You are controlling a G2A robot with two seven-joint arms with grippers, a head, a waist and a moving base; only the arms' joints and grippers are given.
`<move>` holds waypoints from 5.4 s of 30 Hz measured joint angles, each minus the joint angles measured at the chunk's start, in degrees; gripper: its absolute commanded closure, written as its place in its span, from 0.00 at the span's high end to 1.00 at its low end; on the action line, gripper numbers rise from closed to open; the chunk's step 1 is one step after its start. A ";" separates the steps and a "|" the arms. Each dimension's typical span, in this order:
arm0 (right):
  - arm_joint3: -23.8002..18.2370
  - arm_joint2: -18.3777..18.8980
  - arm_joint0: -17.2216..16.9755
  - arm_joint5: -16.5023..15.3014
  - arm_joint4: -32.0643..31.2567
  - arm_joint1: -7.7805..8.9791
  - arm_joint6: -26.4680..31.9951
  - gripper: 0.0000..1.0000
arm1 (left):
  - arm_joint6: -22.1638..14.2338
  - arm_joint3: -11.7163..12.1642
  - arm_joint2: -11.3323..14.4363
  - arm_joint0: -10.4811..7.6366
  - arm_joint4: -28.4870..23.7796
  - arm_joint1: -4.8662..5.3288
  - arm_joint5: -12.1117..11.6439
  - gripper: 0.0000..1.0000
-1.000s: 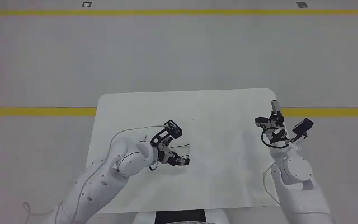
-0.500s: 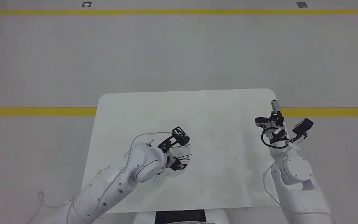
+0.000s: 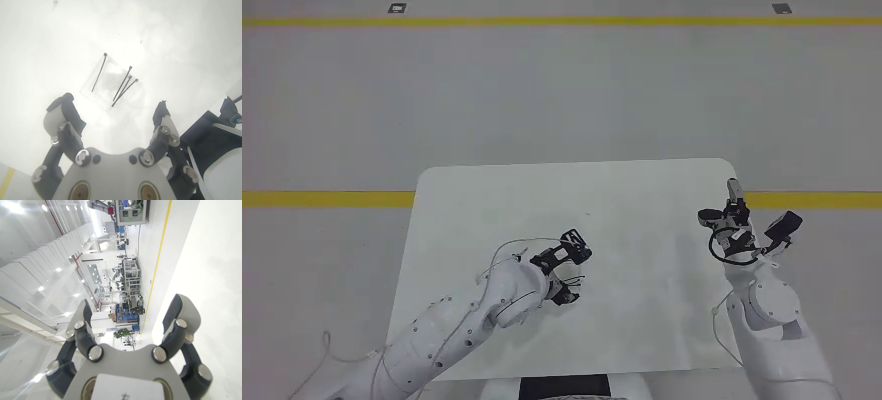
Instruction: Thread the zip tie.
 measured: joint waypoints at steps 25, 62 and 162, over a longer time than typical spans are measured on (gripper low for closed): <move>0.00 0.00 0.00 0.00 0.00 0.00 0.00 1.00 | 5.90 1.18 0.15 -0.43 3.07 0.79 -9.52 1.00; 0.00 0.00 0.00 0.00 0.00 0.00 0.00 1.00 | 11.24 0.94 5.45 -3.59 6.63 4.14 -16.06 1.00; 0.00 0.00 0.00 0.00 0.00 0.00 0.00 1.00 | 19.04 15.30 19.67 -18.14 -4.60 4.32 -16.39 0.29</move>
